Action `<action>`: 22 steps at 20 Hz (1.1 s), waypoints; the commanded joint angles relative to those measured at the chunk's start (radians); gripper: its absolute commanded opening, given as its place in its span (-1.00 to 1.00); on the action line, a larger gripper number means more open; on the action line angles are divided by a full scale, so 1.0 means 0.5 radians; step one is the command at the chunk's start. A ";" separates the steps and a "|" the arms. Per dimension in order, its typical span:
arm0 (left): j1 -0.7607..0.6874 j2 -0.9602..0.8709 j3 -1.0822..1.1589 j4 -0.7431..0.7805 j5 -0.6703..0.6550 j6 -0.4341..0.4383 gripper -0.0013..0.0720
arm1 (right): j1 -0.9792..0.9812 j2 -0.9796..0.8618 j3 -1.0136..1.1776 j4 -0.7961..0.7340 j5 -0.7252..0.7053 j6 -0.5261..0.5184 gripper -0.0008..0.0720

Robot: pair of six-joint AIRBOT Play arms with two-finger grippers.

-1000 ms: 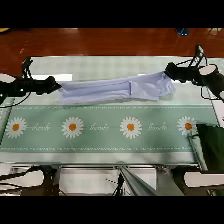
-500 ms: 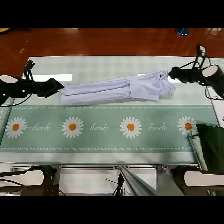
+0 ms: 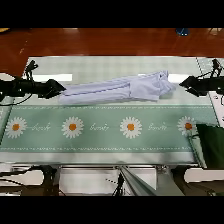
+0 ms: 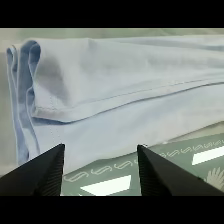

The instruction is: Fold the shirts.

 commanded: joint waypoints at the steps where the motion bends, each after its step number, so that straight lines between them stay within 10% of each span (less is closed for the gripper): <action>1: 0.002 -0.001 0.004 -0.002 -0.060 0.000 0.45 | 0.040 -0.146 0.002 0.363 0.038 -0.088 0.70; 9: 0.002 -0.001 0.004 -0.002 -0.060 0.000 0.27 | 0.498 -0.321 0.002 0.652 -0.301 -0.358 0.66; 13: 0.002 -0.001 0.004 -0.002 -0.060 0.000 0.27 | 0.655 -0.308 0.003 0.655 -0.437 -0.404 -0.91; 16: 0.002 -0.001 0.004 -0.011 -0.087 -0.002 0.26 | 0.650 -0.178 0.003 0.561 -0.298 -0.424 -0.90; 22: -0.105 0.003 0.004 -0.439 -0.284 0.000 -0.90 | 0.655 0.383 0.002 0.034 0.092 -0.256 -0.90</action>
